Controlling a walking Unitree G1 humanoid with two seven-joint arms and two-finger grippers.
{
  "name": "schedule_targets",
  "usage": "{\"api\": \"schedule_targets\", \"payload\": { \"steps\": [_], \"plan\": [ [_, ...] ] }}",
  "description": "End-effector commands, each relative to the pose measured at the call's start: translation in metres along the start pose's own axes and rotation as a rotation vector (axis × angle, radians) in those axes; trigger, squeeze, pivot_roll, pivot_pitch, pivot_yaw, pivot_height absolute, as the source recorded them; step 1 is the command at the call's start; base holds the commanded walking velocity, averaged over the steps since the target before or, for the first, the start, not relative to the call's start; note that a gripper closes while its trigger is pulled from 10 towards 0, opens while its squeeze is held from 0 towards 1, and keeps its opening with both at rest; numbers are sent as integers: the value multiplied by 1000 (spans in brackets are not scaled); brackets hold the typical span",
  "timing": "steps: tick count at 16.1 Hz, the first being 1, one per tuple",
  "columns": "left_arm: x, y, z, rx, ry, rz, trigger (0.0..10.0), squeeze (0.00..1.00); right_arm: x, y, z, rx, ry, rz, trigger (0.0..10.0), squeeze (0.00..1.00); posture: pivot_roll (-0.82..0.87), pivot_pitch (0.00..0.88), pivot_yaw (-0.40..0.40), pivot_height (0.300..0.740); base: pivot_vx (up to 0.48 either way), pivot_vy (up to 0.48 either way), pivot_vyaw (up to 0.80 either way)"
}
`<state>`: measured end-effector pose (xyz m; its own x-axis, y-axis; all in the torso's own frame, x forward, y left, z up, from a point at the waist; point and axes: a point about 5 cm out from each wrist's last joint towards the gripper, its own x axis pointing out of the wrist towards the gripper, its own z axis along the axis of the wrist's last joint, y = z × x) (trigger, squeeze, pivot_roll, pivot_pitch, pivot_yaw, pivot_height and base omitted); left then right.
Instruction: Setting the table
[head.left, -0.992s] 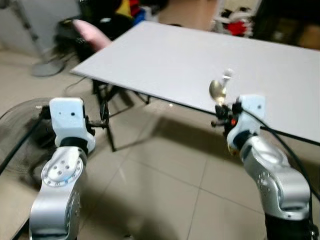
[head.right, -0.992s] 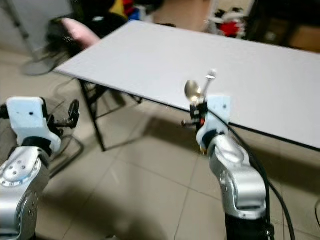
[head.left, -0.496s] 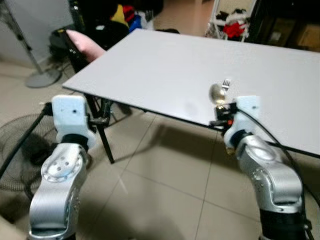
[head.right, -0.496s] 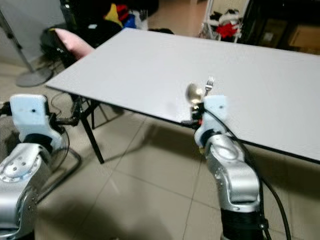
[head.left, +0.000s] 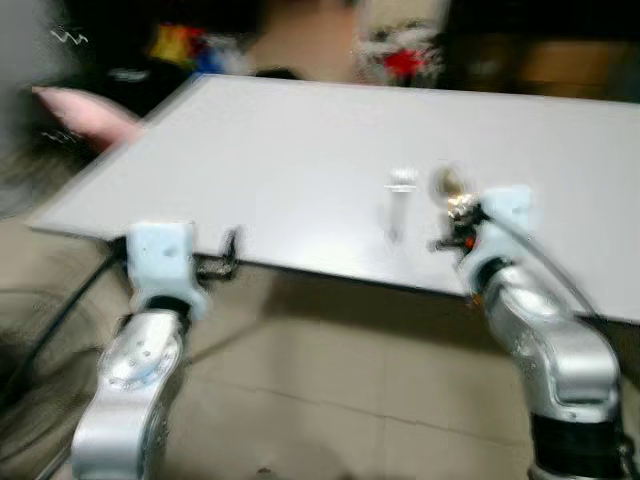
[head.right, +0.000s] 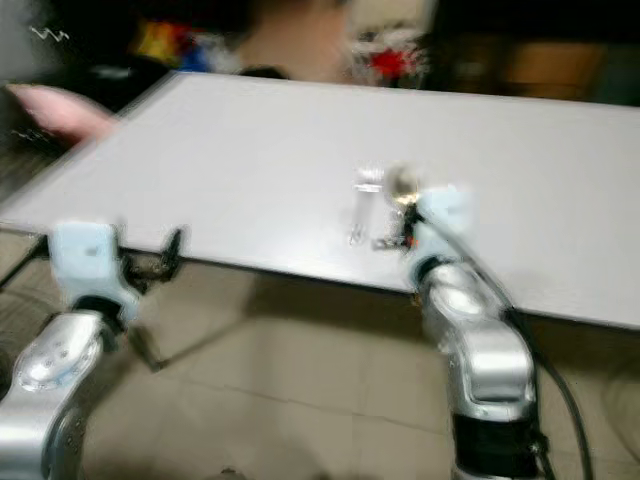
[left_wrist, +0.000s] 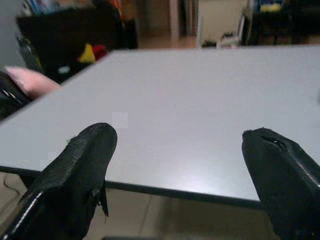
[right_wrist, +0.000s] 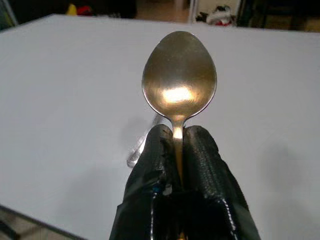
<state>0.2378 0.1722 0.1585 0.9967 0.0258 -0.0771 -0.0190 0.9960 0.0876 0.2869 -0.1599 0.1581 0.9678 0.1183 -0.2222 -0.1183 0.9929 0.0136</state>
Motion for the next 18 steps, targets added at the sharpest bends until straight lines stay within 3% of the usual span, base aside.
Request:
{"api": "schedule_targets", "payload": {
  "steps": [1, 7, 18],
  "plan": [
    [-1, -1, 6, 17, -29, -5, 10000, 0, -3, -3, 5, -12, -13, -5, 10000, 0, -137, 41, 25, 740, 334, 0, 0],
    [0, 4, 9, 38, -51, -5, 10000, 0, 0, 4, 2, -45, 24, 61, 10000, 0, -138, 39, 24, 740, 322, 0, 0],
    [4, -1, 9, 41, -50, -43, 10000, 0, 5, 8, -3, -24, 63, 22, 10000, 0, -148, 43, 44, 740, 282, 0, 0]
  ]
}}
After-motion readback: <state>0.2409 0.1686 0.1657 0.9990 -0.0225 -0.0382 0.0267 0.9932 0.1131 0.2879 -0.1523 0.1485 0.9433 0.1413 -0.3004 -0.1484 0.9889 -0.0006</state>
